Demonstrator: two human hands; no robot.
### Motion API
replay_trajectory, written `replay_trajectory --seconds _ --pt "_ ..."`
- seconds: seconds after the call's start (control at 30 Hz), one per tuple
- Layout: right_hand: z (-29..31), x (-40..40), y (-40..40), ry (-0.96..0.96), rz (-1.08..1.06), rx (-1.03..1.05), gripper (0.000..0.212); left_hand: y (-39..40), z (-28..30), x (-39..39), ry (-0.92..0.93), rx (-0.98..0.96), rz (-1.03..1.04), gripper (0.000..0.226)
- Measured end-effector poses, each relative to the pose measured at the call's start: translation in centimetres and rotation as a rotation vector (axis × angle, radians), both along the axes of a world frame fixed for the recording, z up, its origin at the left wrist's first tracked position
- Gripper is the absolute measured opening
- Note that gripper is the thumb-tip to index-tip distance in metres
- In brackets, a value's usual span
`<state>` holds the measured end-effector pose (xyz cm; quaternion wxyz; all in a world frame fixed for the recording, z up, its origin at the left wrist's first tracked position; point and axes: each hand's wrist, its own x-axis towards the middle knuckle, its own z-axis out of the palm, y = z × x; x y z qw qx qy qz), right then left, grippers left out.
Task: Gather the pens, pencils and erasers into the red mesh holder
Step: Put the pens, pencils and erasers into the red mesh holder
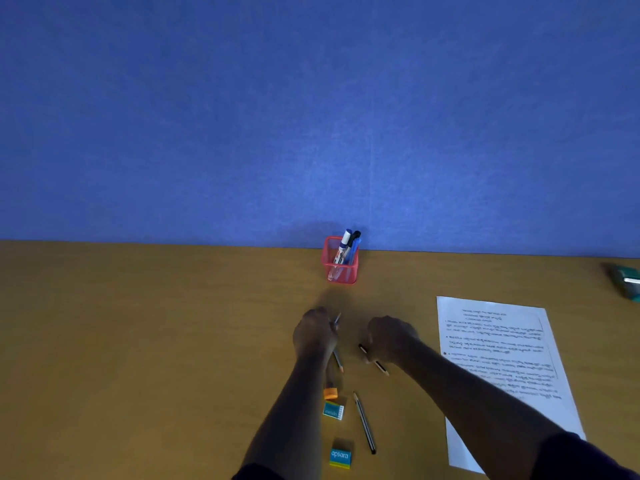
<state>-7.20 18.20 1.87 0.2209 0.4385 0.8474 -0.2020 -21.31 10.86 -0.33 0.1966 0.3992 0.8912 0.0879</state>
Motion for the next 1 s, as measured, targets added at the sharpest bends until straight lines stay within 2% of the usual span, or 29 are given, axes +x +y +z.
replay_trajectory --seconds 0.13,0.2,0.33,0.47,0.53,0.6,0.67,0.8,0.9,1.0 --pt "0.7 -0.7 -0.7 -0.009 0.106 0.003 0.038 0.5 0.6 0.1 0.031 -0.005 0.004 0.037" --pt "1.5 -1.0 -0.2 0.071 0.107 0.023 0.034 0.7 1.1 -0.1 0.018 0.072 0.016 0.033" --pt "4.1 -1.8 2.1 0.353 0.115 0.169 0.027 1.3 3.1 -1.4 -0.038 0.416 0.059 0.016" --pt "7.1 -3.3 4.9 0.73 0.003 0.262 0.022 2.8 6.4 -2.7 -0.04 0.762 0.068 0.007" --pt "8.4 -4.3 6.2 0.787 -0.026 0.275 0.021 3.9 7.8 -3.0 -0.021 0.884 0.066 0.009" --pt "9.2 -5.1 7.2 0.756 -0.045 0.293 0.021 5.0 8.8 -3.3 -0.02 0.94 0.044 0.008" --pt "9.3 -5.7 8.0 0.696 -0.034 0.286 0.018 6.0 9.3 -3.4 -0.037 0.917 0.012 0.009" --pt "8.5 -6.5 8.8 0.621 0.0 0.257 0.009 7.2 9.0 -3.2 -0.048 0.747 -0.038 0.012" --pt "7.3 -6.9 8.8 0.583 0.034 0.241 0.019 7.7 8.4 -2.9 -0.04 0.641 -0.076 0.014" --pt "6.4 -6.9 8.6 0.623 0.049 0.212 0.026 8.1 7.6 -3.0 0.01 0.551 -0.095 0.019"
